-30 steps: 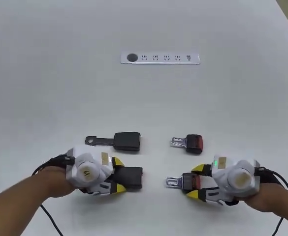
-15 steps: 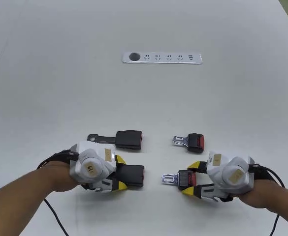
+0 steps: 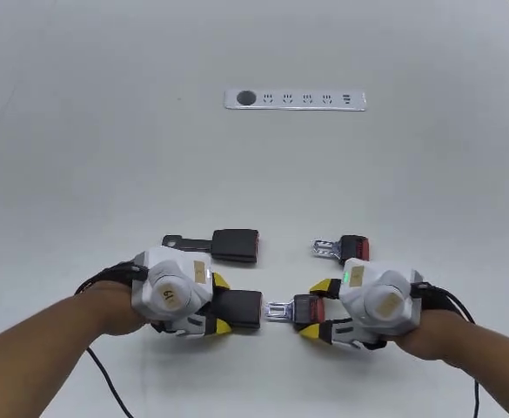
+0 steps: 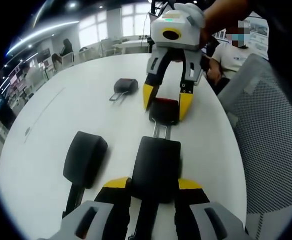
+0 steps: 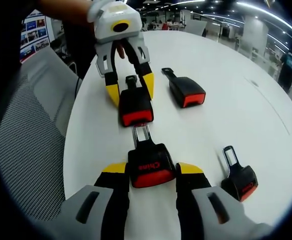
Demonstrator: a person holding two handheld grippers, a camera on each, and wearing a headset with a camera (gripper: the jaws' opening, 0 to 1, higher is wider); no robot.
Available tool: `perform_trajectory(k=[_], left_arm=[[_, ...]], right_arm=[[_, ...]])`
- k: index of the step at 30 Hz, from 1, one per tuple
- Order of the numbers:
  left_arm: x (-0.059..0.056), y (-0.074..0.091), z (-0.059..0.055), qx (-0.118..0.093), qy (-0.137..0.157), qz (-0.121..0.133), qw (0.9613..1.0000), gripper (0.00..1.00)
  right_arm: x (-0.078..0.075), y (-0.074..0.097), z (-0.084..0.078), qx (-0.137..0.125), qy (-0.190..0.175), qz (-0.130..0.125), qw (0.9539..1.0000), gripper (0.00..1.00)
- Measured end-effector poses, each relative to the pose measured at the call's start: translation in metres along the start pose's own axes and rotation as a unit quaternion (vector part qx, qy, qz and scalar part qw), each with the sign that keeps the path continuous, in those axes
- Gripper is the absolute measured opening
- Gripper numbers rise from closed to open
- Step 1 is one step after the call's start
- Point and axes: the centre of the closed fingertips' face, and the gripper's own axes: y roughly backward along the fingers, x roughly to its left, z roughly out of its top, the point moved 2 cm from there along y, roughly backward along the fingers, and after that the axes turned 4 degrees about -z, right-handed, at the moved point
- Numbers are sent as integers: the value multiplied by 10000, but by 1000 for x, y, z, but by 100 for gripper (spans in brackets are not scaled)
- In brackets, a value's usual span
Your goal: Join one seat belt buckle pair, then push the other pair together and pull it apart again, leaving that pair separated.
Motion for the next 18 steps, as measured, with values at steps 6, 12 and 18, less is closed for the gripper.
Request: perform_trajectory(k=[6,12,18], left_arm=[[-1,0,-1,48,-14,-11,10000,35],[-1,0,-2,68,-17,-29,10000,35],[-1,0,-2,119,-38,-32,9999,35]], right_arm=[[3,-3,10,-145,-62,64,9999,35],[7,-6,17,-167,-69,49,9998,35],[8,-6,19,-219,-64,68,9997,35]])
